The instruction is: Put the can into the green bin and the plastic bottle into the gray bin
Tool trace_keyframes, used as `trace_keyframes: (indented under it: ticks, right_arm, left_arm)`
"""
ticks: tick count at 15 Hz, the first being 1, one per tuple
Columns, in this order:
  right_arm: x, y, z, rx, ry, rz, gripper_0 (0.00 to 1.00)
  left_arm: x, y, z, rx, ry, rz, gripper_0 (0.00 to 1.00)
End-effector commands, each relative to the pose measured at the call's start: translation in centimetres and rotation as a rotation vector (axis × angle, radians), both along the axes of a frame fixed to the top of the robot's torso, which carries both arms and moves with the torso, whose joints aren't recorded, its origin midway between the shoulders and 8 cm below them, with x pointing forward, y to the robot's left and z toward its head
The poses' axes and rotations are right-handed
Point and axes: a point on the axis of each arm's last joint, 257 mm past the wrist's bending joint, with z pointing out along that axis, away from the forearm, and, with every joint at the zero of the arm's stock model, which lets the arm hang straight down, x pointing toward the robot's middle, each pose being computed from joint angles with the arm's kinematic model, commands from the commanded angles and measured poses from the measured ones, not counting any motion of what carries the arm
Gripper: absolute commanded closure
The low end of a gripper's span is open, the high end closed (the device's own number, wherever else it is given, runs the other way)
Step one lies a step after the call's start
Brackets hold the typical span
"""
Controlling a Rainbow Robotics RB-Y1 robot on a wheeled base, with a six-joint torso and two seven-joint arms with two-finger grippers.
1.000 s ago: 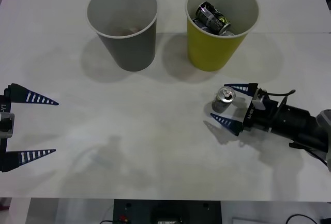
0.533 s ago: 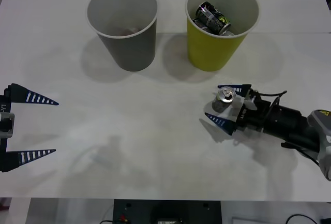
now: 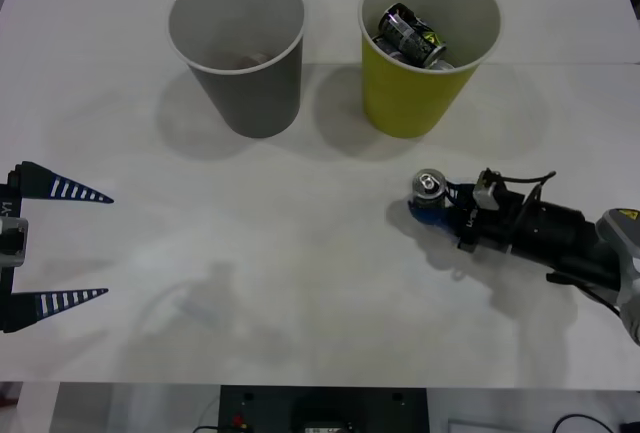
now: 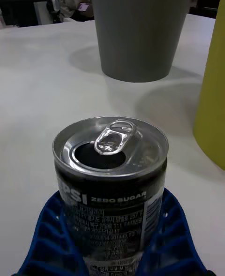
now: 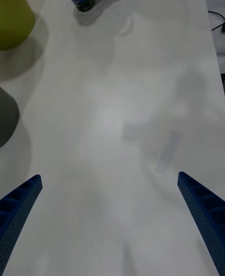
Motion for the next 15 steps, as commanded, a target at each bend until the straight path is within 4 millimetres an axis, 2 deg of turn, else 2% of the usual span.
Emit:
trace_keyframes:
  ticks: [1, 6, 9, 13, 15]
  right_arm:
    - [-0.3, -1.2, 0.4, -0.015, 0.012, 0.016, 1.0]
    - [-0.9, -2.3, 1.7, 0.007, 0.075, 0.036, 1.0]
    - [-0.9, -2.7, 2.6, -0.039, 0.124, 0.02, 1.0]
    - [-2.9, -3.9, 4.0, -0.105, 0.203, -0.048, 1.0]
    - [-4.6, -4.5, 4.4, -0.144, 0.277, -0.096, 1.0]
  left_arm:
    - [0.0, 0.0, 0.0, 0.0, 0.0, 0.0, 0.0]
    - [0.0, 0.0, 0.0, 0.0, 0.0, 0.0, 0.0]
    - [0.0, 0.0, 0.0, 0.0, 0.0, 0.0, 0.0]
    - [0.0, 0.0, 0.0, 0.0, 0.0, 0.0, 0.0]
    - [0.0, 0.0, 0.0, 0.0, 0.0, 0.0, 0.0]
